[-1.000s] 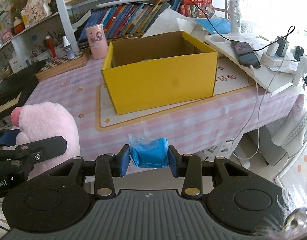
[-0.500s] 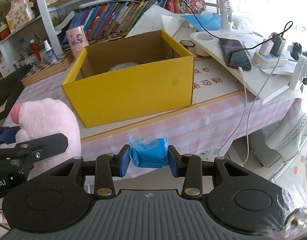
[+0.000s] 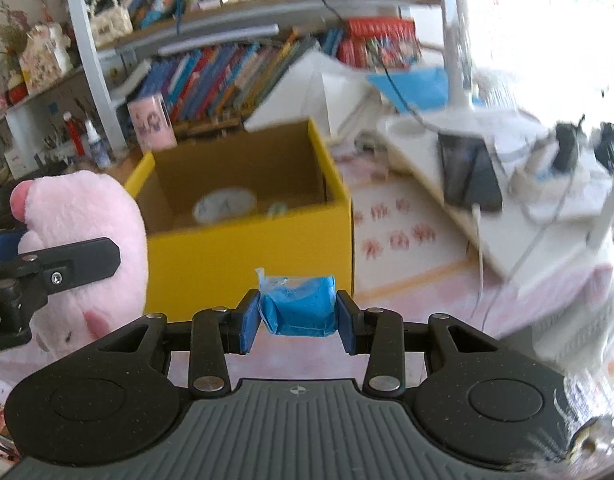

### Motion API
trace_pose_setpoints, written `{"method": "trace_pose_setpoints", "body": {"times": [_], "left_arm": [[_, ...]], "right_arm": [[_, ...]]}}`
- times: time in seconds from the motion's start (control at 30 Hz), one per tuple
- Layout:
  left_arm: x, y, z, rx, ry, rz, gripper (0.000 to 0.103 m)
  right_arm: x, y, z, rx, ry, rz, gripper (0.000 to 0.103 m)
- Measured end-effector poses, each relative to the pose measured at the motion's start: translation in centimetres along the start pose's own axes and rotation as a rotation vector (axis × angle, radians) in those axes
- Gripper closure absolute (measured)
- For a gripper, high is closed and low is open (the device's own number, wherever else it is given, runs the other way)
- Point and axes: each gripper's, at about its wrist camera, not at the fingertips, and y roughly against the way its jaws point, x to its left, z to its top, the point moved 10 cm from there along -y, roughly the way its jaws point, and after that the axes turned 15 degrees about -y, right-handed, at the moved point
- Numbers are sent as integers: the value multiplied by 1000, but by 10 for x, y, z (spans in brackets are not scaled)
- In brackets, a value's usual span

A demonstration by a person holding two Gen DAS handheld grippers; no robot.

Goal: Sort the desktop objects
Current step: 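Carry the plush pig and blue eraser with both tools over the yellow box, then open the left tool to drop the pig while the right tool drops the eraser into the box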

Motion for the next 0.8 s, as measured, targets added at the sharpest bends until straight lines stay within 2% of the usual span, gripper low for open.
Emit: {"method": "trace_pose_setpoints", "body": {"times": [0.23,0.33,0.43,0.6,0.8], "left_arm": [[31,-24,26,1,28,130,42],[40,-38,36,4,32,153,42],[45,-61,42,29,7,175,42],[49,-99,27,125,3,177,42],[54,-129,7,230,39,172,41]], "right_arm": [[8,-16,52,-60,54,89,66],[16,-31,69,-57,107,143,66],[26,-62,82,-12,225,172,66],[41,-103,82,72,422,184,66],[49,-144,77,153,512,184,66]]}}
